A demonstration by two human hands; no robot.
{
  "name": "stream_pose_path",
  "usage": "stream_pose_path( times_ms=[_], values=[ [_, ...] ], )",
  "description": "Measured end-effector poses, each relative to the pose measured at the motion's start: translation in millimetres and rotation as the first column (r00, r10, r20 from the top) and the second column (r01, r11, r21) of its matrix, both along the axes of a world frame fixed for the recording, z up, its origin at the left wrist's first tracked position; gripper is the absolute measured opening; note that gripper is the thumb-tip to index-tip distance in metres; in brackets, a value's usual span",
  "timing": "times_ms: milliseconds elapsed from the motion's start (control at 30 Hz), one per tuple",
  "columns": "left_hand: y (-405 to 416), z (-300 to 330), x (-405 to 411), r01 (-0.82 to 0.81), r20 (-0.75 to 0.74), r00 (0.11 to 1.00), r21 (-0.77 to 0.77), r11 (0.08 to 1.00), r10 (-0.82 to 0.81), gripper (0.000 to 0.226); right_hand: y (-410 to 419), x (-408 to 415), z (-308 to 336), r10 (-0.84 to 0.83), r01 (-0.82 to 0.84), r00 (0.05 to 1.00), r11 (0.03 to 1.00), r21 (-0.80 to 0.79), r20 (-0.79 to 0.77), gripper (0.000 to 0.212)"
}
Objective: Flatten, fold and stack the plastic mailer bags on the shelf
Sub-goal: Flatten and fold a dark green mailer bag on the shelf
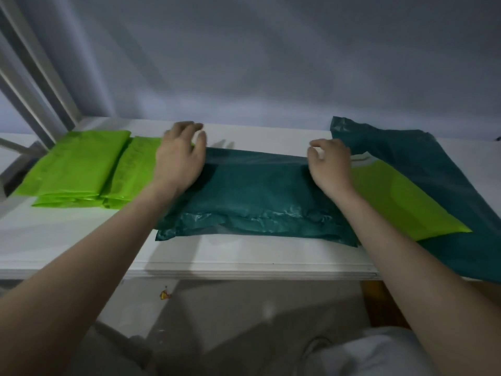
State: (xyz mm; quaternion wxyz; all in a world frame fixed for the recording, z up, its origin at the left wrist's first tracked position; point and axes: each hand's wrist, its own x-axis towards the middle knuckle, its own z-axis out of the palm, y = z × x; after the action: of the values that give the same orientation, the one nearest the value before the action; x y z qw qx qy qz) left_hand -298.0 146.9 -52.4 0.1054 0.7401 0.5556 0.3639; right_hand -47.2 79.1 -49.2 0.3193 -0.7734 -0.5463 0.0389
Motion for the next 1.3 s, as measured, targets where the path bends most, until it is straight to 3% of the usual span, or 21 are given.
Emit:
stream_pose_path(
  times_ms=[100, 167, 267, 400, 767, 967, 1133, 1300],
  values=[
    [-28, 0, 18, 0.169, -0.065, 0.981, -0.165, 0.972, -0.181, 0.045, -17, -33, 2, 0.15, -0.142, 0.968, 0.989, -0.052, 0.204, 0.045],
    [-43, -11, 21, 0.207, -0.178, 0.95, -0.264, 0.942, -0.258, 0.051, -30, -49, 0, 0.269, -0.238, 0.937, 0.959, -0.155, 0.224, 0.054],
    [-51, -21, 19, 0.192, -0.223, 0.933, -0.353, 0.916, -0.282, 0.055, -41, -57, -11, 0.345, -0.254, 0.901, 0.911, -0.324, 0.264, 0.064],
    [-51, -22, 22, 0.168, -0.176, 0.95, -0.407, 0.898, -0.258, 0.056, -41, -56, -14, 0.319, -0.225, 0.914, 0.914, -0.338, 0.253, 0.064],
    [-38, -25, 33, 0.181, -0.176, 0.953, -0.315, 0.931, -0.245, 0.061, -29, -45, -16, 0.28, -0.158, 0.896, 0.926, -0.344, 0.344, 0.064],
    [-48, -20, -1, 0.294, -0.103, 0.947, -0.099, 0.951, -0.304, 0.053, -44, -60, -9, 0.285, -0.206, 0.878, 0.95, -0.232, 0.385, 0.058],
    [-61, -7, -40, 0.344, -0.207, 0.919, 0.0, 0.939, -0.337, 0.057, -61, -101, -7, 0.399, -0.372, 0.827, 0.916, -0.148, 0.396, 0.048],
    [-86, -11, -73, 0.428, -0.41, 0.834, 0.059, 0.902, -0.369, 0.058, -80, -134, -14, 0.484, -0.497, 0.715, 0.859, -0.12, 0.504, 0.041]
  ],
)
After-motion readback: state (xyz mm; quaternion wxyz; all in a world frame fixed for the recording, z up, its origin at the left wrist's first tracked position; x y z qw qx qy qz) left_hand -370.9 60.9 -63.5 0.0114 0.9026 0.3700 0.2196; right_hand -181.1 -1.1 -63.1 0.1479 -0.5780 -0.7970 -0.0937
